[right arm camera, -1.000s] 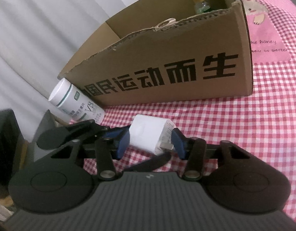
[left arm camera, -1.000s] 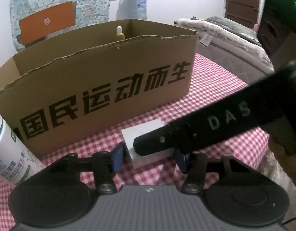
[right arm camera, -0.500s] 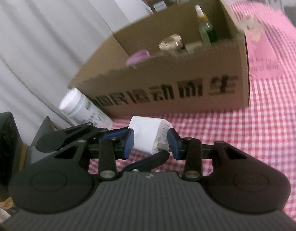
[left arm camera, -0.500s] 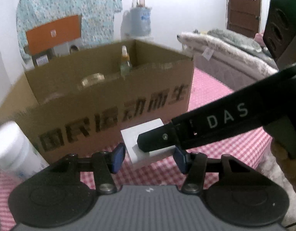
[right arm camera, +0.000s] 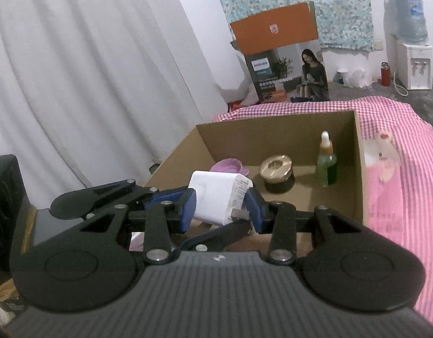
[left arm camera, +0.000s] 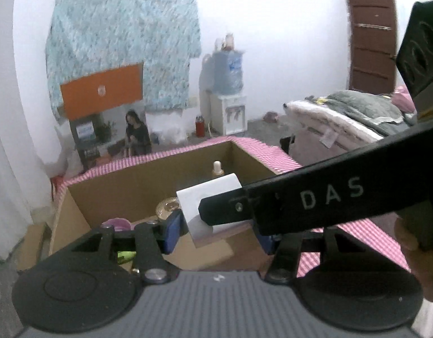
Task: Organize rigid objects
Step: 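Lift the charger block with the right tool and carry it into the box, then lower the charger block onto the box floor and open the right tool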
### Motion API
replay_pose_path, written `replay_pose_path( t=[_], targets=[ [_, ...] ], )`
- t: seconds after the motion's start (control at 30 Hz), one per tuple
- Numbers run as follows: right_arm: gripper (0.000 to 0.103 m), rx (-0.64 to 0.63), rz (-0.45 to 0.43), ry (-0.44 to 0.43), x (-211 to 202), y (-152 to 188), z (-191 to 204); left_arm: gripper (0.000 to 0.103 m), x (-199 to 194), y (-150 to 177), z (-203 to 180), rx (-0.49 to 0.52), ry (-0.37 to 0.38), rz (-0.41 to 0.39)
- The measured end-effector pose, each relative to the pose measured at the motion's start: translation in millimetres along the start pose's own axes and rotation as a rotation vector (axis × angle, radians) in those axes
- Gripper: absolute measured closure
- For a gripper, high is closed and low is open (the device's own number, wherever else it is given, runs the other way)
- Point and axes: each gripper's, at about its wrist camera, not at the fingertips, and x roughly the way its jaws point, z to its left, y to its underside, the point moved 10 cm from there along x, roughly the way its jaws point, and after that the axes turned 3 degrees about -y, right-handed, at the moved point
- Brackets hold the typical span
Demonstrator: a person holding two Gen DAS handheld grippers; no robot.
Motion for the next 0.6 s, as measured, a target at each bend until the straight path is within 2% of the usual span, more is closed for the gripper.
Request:
replay_pose_path(
  t=[0.07, 0.17, 0.43, 0.5, 0.6],
  targets=[
    [0.061, 0.020, 0.046, 0.002, 16.6, -11.1, -14.2, 0.047, 21.2, -4.4, 8.8, -0.058, 0.021, 0.048],
    [0.061, 0.056, 0.146, -0.008, 48.2, -17.4, -37.2, 0.047, 56.0, 2.0, 22.0, -0.115, 0.025, 0.175],
    [0.060, 0.148, 0.375, -0.032, 112.7, -6.7, -79.2, 0.048, 116.0, 33.2, 43.0, -0.242, 0.040, 0.431],
    [0.057, 0.187, 0.423, -0.050, 124.8, -2.3, -86.9, 0.047, 123.3, 37.8, 45.3, -0.249, 0.029, 0.464],
    [0.053, 0.167, 0.473, -0.052, 136.4, 2.9, -86.0, 0.048, 131.4, 42.5, 46.6, -0.283, 0.027, 0.517]
  ],
)
